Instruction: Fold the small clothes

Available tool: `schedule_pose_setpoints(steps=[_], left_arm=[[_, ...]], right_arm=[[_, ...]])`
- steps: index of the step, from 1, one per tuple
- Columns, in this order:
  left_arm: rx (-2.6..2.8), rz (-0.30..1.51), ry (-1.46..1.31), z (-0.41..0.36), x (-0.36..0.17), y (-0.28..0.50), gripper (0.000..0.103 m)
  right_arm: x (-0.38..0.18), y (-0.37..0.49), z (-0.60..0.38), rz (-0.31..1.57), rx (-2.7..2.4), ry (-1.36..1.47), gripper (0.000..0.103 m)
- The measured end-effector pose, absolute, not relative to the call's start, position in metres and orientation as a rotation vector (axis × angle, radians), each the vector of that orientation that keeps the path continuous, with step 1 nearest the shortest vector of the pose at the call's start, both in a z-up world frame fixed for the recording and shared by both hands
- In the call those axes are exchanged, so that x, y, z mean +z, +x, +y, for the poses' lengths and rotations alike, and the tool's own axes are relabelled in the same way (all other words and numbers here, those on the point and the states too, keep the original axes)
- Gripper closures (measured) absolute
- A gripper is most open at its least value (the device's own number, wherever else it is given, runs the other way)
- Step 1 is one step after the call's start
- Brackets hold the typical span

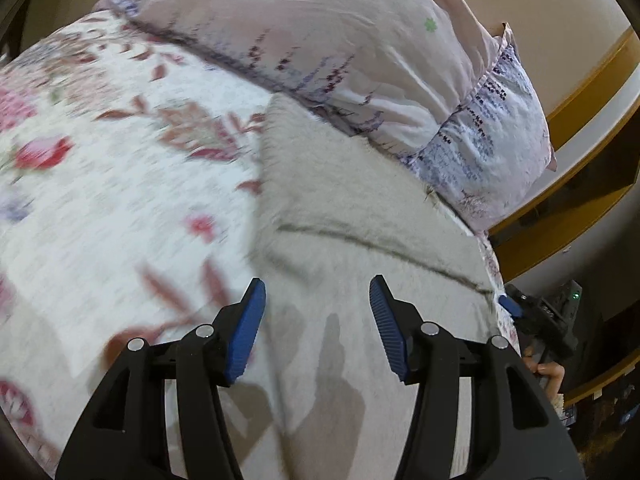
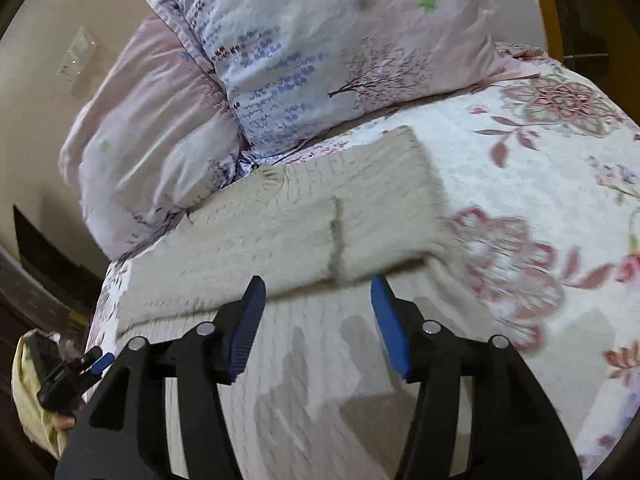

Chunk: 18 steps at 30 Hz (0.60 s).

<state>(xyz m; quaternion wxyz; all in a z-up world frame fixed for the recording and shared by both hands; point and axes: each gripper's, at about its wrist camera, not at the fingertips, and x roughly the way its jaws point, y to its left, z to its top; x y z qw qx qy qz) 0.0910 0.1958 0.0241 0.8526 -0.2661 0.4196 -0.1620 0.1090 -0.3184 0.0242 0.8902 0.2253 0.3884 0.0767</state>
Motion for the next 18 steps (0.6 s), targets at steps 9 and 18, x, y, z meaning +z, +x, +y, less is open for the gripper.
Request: schedule_pose_setpoints(steps=[9, 18], left_arm=[[-0.379, 0.929, -0.619, 0.206, 0.015, 0.038, 0.049], [-0.525, 0.968, -0.651, 0.179, 0.01, 0.0, 0.059]], right_arm=[[0.005, 0.04, -0.369, 0.931, 0.135, 0.502, 0.048], [-0.023, 0.002, -0.368, 1.019, 0.311, 0.649, 0.077]])
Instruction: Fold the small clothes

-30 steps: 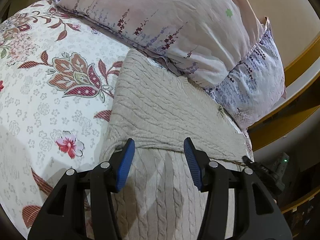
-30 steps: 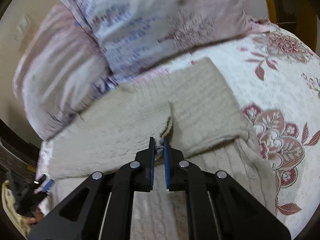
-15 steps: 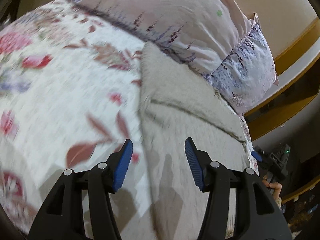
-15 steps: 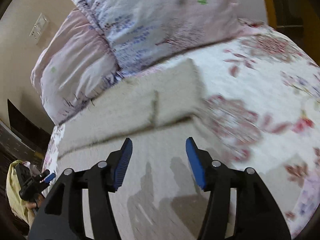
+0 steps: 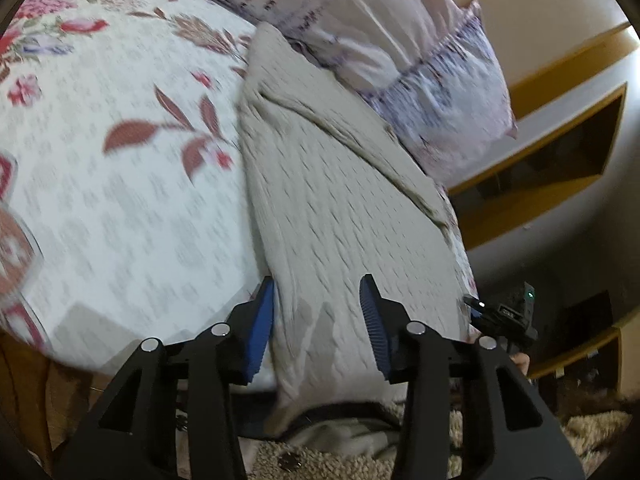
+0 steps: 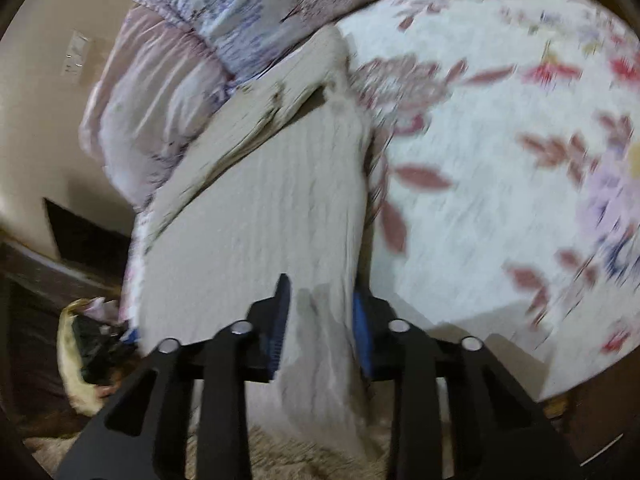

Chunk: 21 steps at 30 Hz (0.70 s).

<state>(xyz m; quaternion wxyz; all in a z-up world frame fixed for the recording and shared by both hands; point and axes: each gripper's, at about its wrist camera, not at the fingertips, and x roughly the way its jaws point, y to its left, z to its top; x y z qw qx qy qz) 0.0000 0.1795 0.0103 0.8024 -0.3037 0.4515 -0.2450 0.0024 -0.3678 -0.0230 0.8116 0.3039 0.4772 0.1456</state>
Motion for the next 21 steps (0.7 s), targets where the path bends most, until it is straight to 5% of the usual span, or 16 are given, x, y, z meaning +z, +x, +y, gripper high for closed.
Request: schedule_pose_setpoints(steps=[15, 21], left_arm=[[-0.748, 1.077, -0.618, 0.152, -0.002, -0.027, 0.06], [-0.719, 1.104, -0.503, 0.136, -0.002, -0.023, 0.095]], right_arm=[[-0.016, -0.03, -0.329, 1.092, 0.531, 0.502, 0.078], [-0.009, -0.025, -0.316, 1.095, 0.513, 0.417, 0.095]])
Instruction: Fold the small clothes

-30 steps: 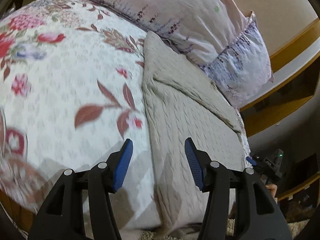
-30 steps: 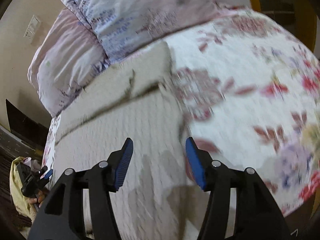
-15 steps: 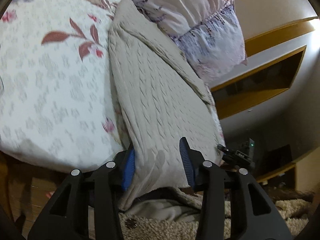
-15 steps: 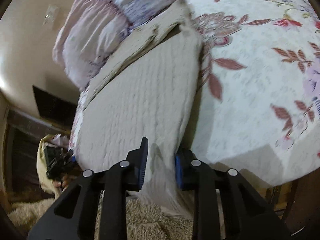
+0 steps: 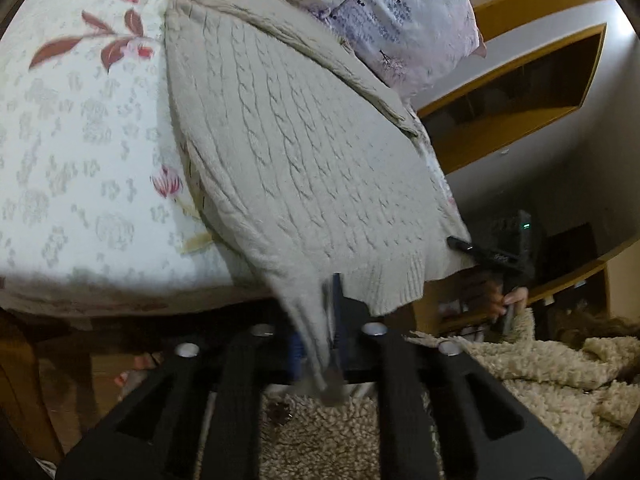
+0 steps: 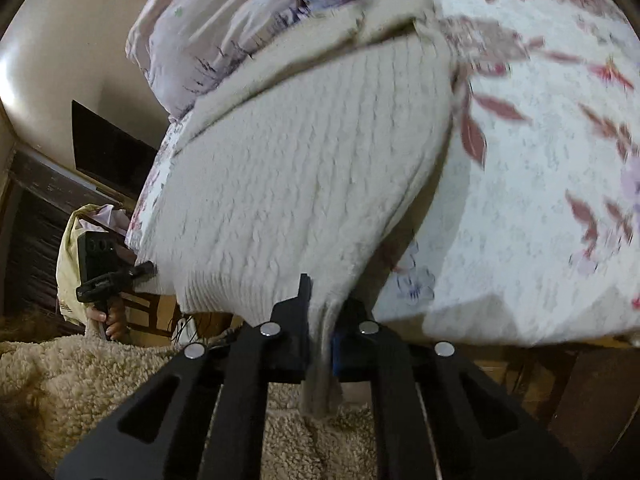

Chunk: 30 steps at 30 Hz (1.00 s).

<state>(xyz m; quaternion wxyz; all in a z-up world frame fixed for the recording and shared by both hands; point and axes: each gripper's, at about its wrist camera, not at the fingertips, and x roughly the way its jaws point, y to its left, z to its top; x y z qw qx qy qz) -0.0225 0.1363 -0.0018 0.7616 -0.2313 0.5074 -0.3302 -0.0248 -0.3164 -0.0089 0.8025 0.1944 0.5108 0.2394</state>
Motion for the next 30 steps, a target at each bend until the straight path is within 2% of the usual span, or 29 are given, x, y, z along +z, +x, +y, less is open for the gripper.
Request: schedule_pose_setpoints(steps=[10, 19, 30], left_arm=[[-0.608, 0.911, -0.446, 0.153, 0.04, 0.0, 0.097], [-0.499, 0.81, -0.4, 0.16, 0.075, 0.052, 0.098], [-0.447, 0.711, -0.384, 0.15, 0.114, 0.143, 0.098]], right_arm=[[0.057, -0.015, -0.319, 0.709, 0.469, 0.328, 0.096], [0.07, 0.012, -0.325, 0.564, 0.381, 0.329, 0.096], [0.093, 0.078, -0.322, 0.481, 0.327, 0.374, 0.096]])
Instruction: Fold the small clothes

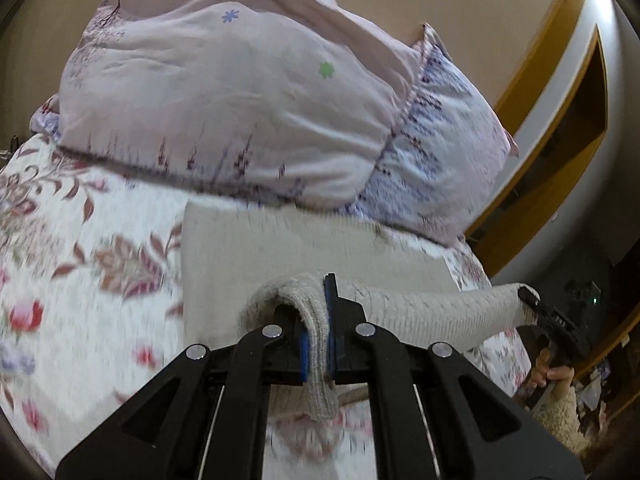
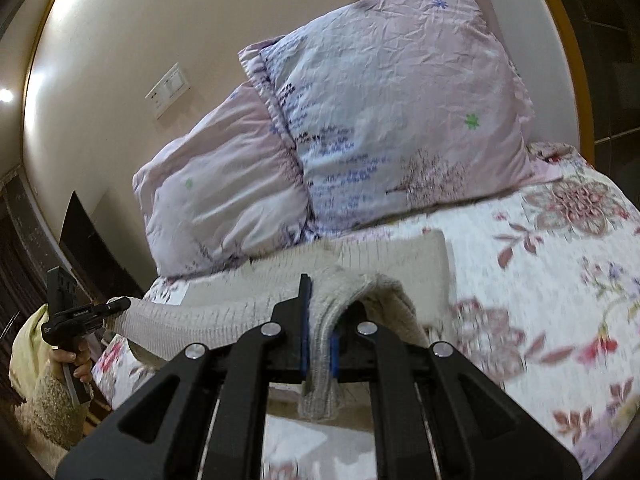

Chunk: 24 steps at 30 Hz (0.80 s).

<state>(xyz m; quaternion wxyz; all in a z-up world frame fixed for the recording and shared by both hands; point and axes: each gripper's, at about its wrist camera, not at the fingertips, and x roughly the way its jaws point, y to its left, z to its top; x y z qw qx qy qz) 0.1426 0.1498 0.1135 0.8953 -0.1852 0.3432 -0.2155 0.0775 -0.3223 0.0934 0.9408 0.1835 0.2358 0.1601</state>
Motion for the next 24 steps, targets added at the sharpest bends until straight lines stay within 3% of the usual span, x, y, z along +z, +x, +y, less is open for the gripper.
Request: schedule_pose_setpoints(steps=[7, 17, 20, 22, 24], left_arm=[[-0.418, 0.733, -0.451, 0.153, 0.098, 0.202, 0.098], [-0.37, 0.902, -0.598, 0.161, 0.025, 0.254, 0.098], [-0.387, 0.911, -0.616, 0.16, 0.024, 0.255, 0.098], [-0.391, 0.917, -0.626, 0.161, 0.023, 0.256, 0.098], [-0.401, 0.926, -0.656, 0.163, 0.021, 0.256, 0.098]], right_arm=[[0.087, 0.13, -0.317, 0.501, 0.292, 0.369, 0.096], [-0.004, 0.203, -0.333, 0.766, 0.172, 0.482, 0.096], [-0.005, 0.201, -0.334, 0.777, 0.189, 0.495, 0.088], [-0.002, 0.198, -0.335, 0.787, 0.208, 0.509, 0.076], [0.001, 0.194, -0.337, 0.793, 0.233, 0.528, 0.076]])
